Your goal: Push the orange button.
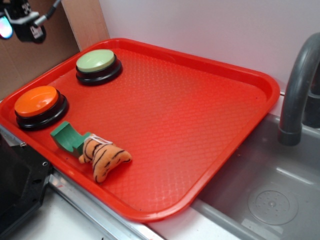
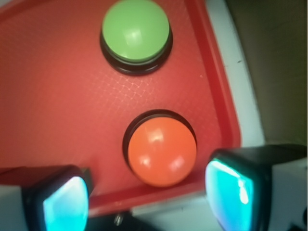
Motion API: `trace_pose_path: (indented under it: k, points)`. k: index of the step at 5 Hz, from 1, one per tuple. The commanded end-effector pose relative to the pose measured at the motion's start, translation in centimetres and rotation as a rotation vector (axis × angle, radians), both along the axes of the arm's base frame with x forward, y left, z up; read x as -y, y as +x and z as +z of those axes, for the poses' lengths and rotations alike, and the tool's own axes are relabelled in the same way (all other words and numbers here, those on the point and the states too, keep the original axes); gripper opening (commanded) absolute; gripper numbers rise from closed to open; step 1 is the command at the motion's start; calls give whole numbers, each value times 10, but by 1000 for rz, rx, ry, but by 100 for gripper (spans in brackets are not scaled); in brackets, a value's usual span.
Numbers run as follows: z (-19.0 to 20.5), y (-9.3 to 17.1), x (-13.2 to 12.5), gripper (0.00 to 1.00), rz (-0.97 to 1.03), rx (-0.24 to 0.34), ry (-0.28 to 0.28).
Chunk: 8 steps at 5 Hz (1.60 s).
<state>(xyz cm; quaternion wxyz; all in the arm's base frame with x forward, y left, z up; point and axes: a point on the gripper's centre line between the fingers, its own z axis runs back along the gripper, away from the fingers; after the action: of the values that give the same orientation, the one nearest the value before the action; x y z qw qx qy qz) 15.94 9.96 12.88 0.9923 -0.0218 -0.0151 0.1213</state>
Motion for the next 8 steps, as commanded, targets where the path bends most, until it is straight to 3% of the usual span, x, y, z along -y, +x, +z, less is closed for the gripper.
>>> trace_pose_path:
  k: [1, 4, 6, 7, 8]
  points:
    - [-48, -9, -24, 100, -176, 65, 5]
    - [-74, -7, -8, 100, -247, 44, 22]
    - [-86, -6, -2, 100, -269, -8, 37]
    - [-74, -5, -2, 100, -261, 10, 50]
    - [-52, -2, -3, 100, -221, 6, 102]
